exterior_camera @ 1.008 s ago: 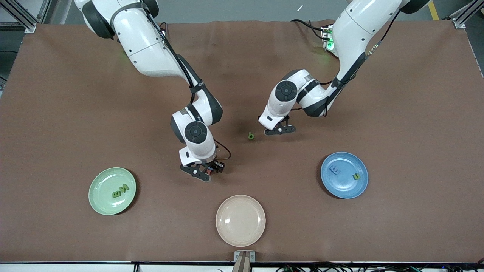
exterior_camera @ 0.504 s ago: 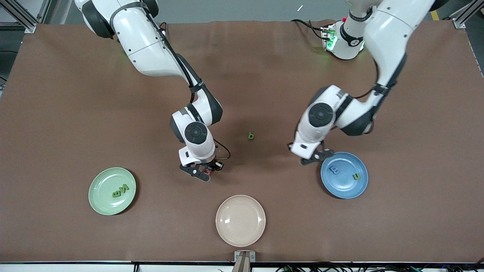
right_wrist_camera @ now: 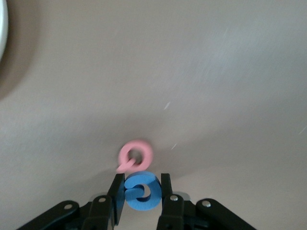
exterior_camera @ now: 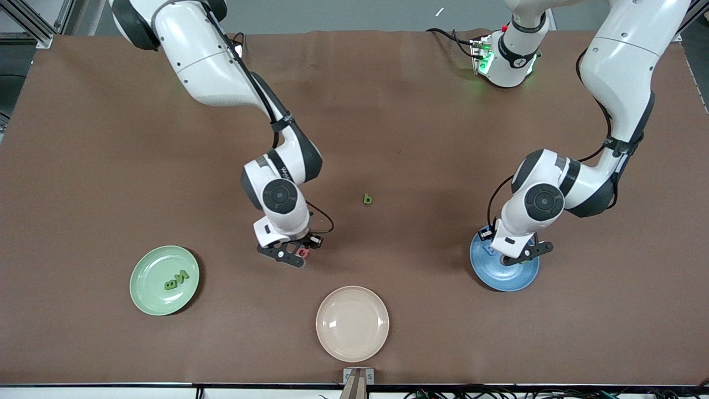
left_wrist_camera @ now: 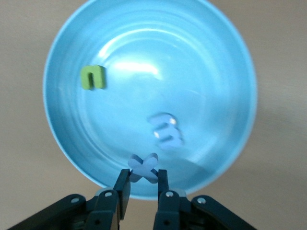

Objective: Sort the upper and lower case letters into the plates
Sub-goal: 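Drop the c on the green plate while the left gripper drops x on blue, then grasp the pink Q with the right gripper while the left gripper grasps the q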

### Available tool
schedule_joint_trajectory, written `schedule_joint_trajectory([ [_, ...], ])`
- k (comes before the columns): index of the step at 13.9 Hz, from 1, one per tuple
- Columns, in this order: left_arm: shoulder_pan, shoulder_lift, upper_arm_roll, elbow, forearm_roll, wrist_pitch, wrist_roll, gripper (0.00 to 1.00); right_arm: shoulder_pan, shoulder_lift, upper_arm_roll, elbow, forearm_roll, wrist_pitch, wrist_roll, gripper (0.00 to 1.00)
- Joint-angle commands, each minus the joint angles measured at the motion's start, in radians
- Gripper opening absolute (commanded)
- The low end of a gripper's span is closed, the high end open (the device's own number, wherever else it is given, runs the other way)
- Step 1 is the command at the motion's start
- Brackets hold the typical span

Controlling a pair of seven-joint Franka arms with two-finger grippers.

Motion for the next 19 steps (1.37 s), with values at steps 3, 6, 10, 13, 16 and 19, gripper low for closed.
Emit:
schedule_joint_trajectory([
  [3, 0.03, -0.01, -0.001, 0.01, 0.038, -0.009, -0.012, 0.88, -0.133, -0.04, -0.105, -0.025, -0.005, -0.06, -0.461, 0.05],
  [6, 0.007, -0.016, -0.086, 0.011, 0.023, -0.009, -0.08, 0.84, -0.268, -0.036, -0.116, -0.025, -0.004, -0.057, -0.766, 0.1],
  [10, -0.109, 0.033, -0.166, 0.059, 0.023, 0.0, -0.283, 0.81, -0.375, -0.027, -0.115, -0.03, 0.002, -0.008, -1.02, 0.39],
  [13, -0.252, 0.11, -0.162, 0.157, 0.027, 0.0, -0.415, 0.77, -0.368, -0.027, -0.112, -0.033, 0.01, -0.016, -1.022, 1.0],
  [16, -0.36, 0.164, -0.137, 0.228, 0.038, 0.0, -0.45, 0.73, -0.31, -0.03, -0.104, -0.031, 0.064, -0.022, -0.858, 1.0],
  [19, -0.447, 0.173, -0.094, 0.248, 0.039, 0.002, -0.447, 0.7, -0.196, -0.031, -0.104, -0.025, 0.07, -0.045, -0.523, 1.0],
])
